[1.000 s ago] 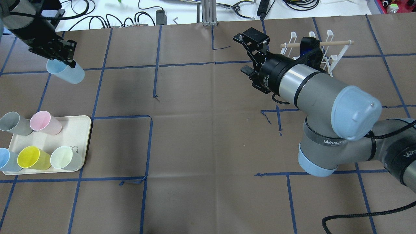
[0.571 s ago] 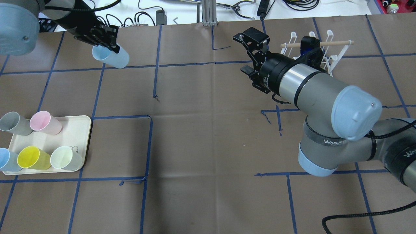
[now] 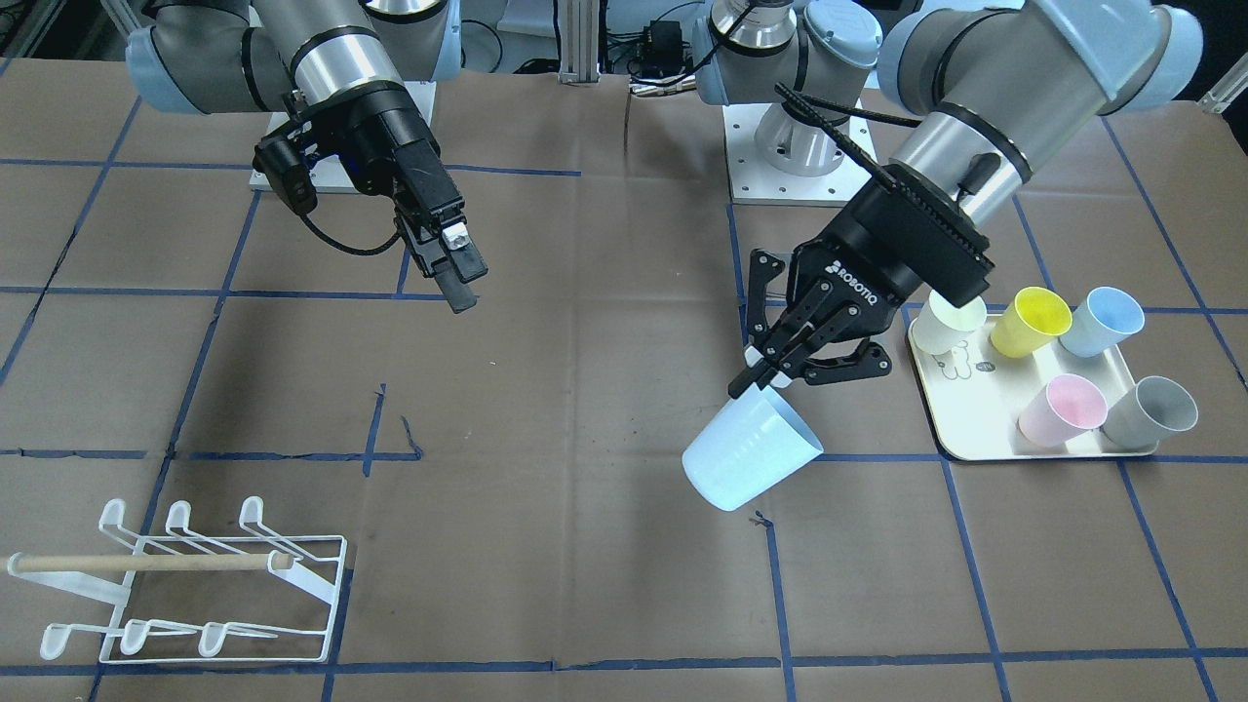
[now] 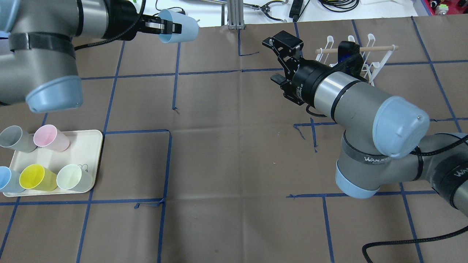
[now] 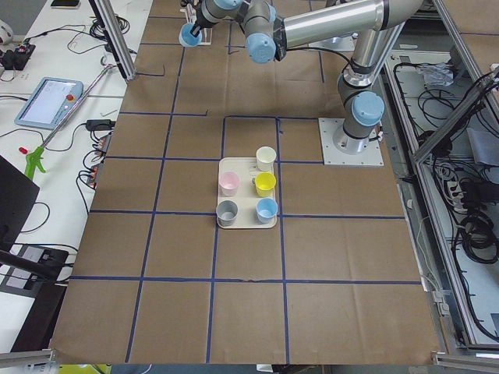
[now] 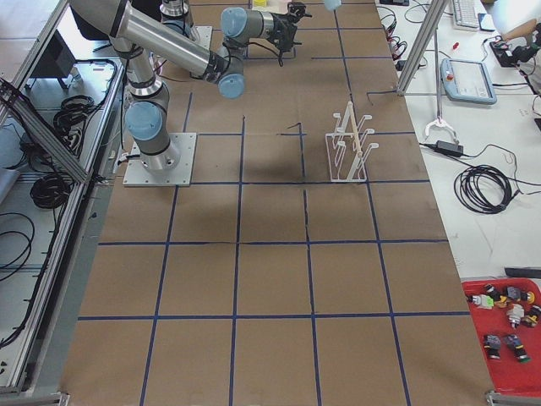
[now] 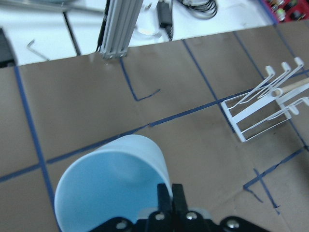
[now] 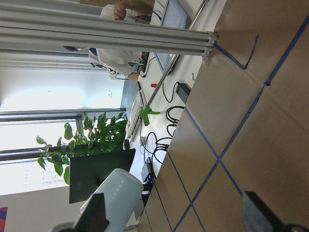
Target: Transfer IKEA cup to right arm and place on rack
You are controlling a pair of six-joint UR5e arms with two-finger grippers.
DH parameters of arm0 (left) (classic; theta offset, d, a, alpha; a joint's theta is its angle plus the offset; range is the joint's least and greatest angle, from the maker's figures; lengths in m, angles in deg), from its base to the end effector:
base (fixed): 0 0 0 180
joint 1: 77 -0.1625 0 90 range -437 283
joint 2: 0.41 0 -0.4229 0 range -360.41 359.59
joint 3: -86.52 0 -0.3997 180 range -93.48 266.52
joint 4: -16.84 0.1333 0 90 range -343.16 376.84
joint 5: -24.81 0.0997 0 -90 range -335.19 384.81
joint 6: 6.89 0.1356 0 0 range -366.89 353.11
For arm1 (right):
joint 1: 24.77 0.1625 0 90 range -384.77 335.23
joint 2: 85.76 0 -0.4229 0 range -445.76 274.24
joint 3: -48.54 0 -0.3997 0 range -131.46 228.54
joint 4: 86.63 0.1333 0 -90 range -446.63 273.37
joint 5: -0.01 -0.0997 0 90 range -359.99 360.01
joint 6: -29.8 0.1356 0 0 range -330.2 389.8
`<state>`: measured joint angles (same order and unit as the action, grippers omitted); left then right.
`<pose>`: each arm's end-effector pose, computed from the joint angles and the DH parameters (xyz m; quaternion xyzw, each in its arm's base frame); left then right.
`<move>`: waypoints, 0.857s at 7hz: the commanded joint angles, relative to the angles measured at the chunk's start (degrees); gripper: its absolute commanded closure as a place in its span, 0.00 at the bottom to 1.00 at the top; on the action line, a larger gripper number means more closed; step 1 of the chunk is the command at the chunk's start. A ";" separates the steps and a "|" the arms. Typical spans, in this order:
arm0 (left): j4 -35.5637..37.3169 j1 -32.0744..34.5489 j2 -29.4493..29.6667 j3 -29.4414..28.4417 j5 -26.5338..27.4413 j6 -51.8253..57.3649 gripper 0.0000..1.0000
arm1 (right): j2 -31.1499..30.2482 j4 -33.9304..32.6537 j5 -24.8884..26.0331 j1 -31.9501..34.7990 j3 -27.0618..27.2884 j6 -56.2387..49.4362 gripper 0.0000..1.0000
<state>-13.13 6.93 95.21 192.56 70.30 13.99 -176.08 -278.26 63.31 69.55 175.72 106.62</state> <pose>-0.1688 -0.5721 0.4219 -0.2361 -0.8508 0.3791 0.2770 0.2290 -0.4536 0.3842 0.3861 0.7357 -0.2690 0.4870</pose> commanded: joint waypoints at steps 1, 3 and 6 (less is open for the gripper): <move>26.45 -0.08 1.14 11.78 -7.58 -1.19 1.00 | 0.06 0.03 0.07 0.07 0.09 0.09 0.00; 33.71 -1.04 0.89 17.43 -14.52 -2.68 1.00 | -0.29 0.21 0.25 0.07 0.09 6.54 0.00; 48.28 -1.05 4.48 21.40 -18.93 -9.93 0.99 | -0.29 0.99 1.30 1.12 0.44 8.70 0.00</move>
<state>29.48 5.92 98.42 213.02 53.49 8.40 -176.34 -277.86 64.17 69.96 176.12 114.90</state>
